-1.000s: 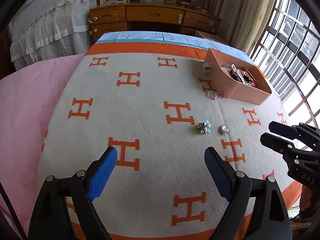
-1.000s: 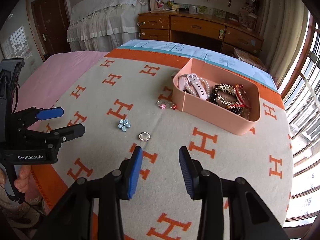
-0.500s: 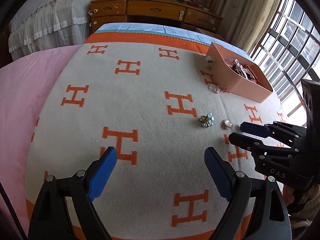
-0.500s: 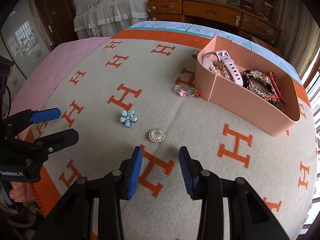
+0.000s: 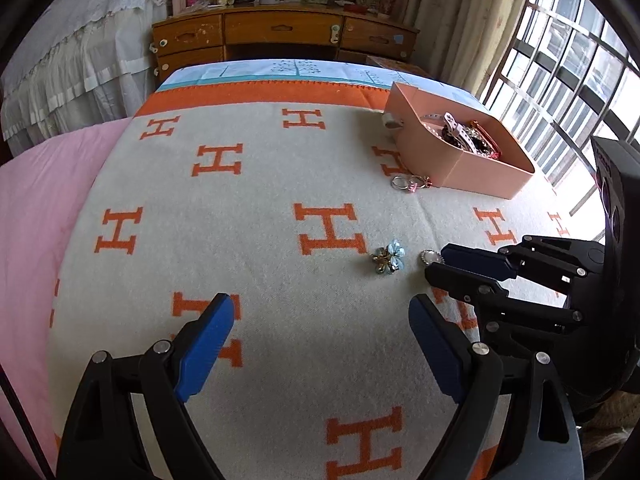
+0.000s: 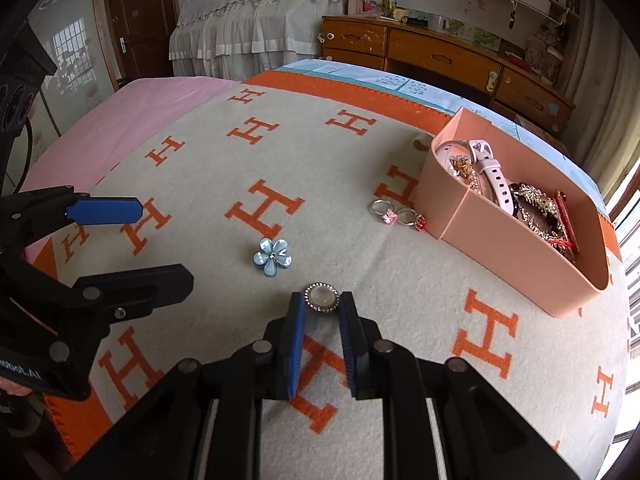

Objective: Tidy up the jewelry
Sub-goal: 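Lower the right tool onto the round pearl brooch and close on it, then lower the left tool onto the small blue flower brooch and close on it, then carry both brooches into the pink tray and open both tools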

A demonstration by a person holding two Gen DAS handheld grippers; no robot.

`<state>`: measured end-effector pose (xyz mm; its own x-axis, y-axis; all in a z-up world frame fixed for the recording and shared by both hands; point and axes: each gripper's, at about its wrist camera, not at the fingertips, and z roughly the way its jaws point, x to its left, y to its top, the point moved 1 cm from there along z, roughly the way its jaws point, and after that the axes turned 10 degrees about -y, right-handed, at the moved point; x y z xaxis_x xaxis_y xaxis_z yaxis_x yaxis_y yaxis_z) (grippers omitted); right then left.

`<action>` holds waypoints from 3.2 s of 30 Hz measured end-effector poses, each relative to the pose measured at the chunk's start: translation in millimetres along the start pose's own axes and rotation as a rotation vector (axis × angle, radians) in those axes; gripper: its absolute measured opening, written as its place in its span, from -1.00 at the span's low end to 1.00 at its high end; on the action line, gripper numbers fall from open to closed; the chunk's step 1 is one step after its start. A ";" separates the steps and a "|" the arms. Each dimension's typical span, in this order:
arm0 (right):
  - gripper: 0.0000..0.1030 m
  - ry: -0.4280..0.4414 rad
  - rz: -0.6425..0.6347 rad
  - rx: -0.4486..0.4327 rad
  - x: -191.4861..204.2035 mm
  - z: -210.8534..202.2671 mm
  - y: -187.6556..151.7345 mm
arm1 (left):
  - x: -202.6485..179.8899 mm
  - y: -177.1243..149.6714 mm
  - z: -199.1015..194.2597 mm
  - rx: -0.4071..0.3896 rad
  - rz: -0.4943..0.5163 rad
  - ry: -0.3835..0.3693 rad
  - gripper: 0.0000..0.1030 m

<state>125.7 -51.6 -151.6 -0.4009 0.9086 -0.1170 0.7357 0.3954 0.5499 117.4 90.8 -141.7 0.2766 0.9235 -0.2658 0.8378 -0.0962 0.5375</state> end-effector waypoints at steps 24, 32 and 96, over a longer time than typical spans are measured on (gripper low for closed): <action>-0.68 0.053 0.188 0.004 -54.0 -14.4 -34.4 | -23.7 29.5 48.6 0.081 0.391 -0.070 -0.09; -0.68 0.072 0.202 0.000 -57.5 -14.7 -36.8 | -27.4 34.0 53.8 0.087 0.364 -0.101 -0.63; -0.66 0.159 0.506 0.174 -203.7 64.5 101.2 | -94.5 211.4 137.6 0.215 0.156 0.002 -0.57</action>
<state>317.0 -188.0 -125.5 -0.0418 0.9647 0.2600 0.9316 -0.0565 0.3591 333.2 -67.9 -113.1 0.4098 0.8919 -0.1912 0.8657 -0.3143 0.3895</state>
